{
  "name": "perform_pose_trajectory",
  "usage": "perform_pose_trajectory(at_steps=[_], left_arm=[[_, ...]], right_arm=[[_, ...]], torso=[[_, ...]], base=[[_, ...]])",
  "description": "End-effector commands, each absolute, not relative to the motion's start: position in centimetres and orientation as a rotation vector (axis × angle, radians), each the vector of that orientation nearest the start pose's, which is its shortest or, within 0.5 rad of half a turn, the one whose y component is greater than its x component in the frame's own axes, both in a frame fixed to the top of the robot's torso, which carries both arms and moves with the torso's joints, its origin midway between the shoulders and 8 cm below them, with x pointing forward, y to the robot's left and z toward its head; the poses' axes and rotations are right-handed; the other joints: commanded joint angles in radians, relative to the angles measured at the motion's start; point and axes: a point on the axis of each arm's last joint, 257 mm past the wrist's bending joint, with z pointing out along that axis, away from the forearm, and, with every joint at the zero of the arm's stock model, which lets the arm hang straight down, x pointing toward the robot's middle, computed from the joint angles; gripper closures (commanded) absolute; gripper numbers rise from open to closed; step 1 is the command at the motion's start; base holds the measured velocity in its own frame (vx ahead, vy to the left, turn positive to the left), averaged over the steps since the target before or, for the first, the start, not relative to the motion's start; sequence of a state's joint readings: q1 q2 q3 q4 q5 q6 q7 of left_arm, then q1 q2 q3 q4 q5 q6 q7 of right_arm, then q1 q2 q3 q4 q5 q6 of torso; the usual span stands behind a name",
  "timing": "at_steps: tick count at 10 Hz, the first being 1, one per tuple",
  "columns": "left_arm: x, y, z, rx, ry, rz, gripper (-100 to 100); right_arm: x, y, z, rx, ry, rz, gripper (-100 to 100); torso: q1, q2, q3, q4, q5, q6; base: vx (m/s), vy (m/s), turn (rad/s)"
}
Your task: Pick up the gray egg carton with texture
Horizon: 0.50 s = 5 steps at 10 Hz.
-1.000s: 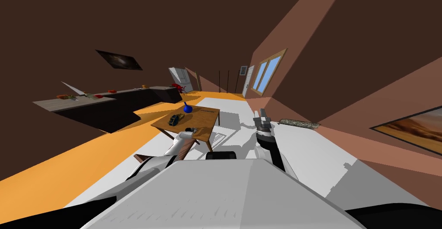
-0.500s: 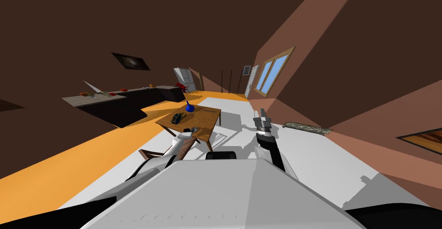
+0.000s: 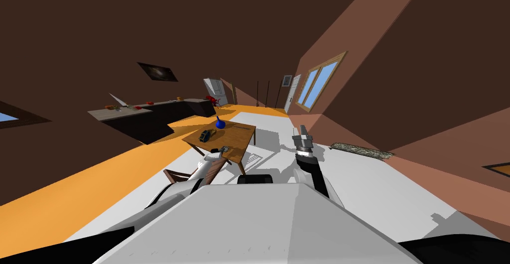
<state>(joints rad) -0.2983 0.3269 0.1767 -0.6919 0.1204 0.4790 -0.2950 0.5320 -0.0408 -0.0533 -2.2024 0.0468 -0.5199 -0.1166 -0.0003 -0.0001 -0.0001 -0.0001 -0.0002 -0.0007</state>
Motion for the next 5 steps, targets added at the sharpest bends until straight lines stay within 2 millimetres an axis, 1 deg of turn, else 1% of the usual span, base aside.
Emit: perform_pose_trajectory(at_steps=[1,5], left_arm=[[43.32,44.93,-52.32,-1.698,1.912,-0.189,-100],[43.32,44.93,-52.32,-1.698,1.912,-0.189,-100]], right_arm=[[34.97,-29.60,-1.64,0.711,0.699,1.297,0],[34.97,-29.60,-1.64,0.711,0.699,1.297,0]], torso=[[0.000,0.000,0.000,0.000,0.000,0.000],[0.000,0.000,0.000,0.000,0.000,0.000]], base=[[-0.002,0.004,-0.010],[0.001,-0.002,0.006]])
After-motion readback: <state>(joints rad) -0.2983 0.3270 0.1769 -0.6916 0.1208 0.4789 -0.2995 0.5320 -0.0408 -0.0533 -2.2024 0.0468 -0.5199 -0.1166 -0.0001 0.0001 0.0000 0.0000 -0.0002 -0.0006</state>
